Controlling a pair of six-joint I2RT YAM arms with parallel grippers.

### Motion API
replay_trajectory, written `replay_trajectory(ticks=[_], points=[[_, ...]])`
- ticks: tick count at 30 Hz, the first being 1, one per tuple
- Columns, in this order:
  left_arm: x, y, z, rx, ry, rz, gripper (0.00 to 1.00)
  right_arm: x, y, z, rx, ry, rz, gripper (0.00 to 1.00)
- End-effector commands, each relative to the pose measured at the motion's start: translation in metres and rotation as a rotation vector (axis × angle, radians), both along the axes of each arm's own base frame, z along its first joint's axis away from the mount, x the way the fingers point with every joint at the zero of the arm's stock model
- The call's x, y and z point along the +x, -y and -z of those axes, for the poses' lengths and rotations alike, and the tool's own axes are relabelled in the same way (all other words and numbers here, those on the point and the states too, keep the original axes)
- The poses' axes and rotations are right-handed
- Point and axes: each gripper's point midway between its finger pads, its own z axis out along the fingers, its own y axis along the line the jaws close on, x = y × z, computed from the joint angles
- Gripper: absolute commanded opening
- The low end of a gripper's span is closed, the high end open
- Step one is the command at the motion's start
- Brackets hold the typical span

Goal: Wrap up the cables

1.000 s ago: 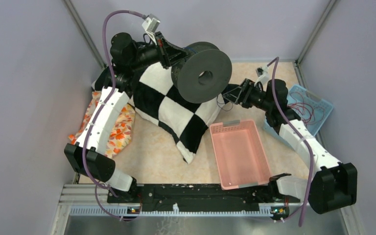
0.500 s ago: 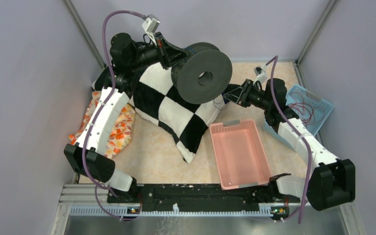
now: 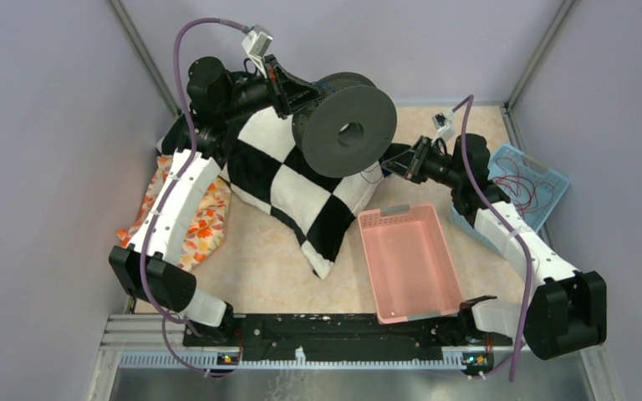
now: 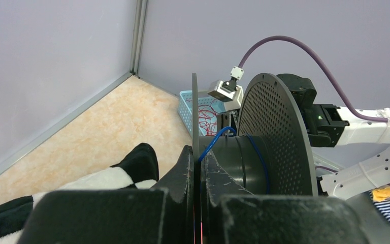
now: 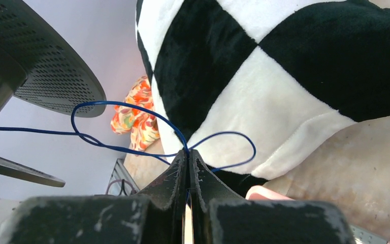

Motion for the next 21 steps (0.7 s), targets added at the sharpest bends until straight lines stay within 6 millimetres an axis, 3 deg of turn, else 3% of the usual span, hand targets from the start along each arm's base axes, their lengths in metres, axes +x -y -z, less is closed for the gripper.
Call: replay_trajectory(ticks=[1,6,8,14,21], points=[[-0.022,-0.007,-0.042,-0.054,0.134,0.004,0.0,0.001,0.004,-0.012,-0.01,0.066,0.016,0.0],[-0.013,-0.014,-0.045,-0.069,0.121,-0.054,0.0,-0.001,0.019,0.003,-0.096,0.055,0.081,0.0],[-0.003,-0.02,-0.049,-0.092,0.118,-0.115,0.0,-0.009,0.027,0.021,-0.168,0.016,0.089,0.0],[0.05,-0.057,-0.069,-0.255,0.075,-0.323,0.0,-0.049,0.038,0.046,-0.301,-0.001,0.006,0.0],[0.1,-0.107,-0.063,-0.375,0.031,-0.558,0.0,-0.092,0.066,0.069,-0.465,-0.067,-0.001,0.0]])
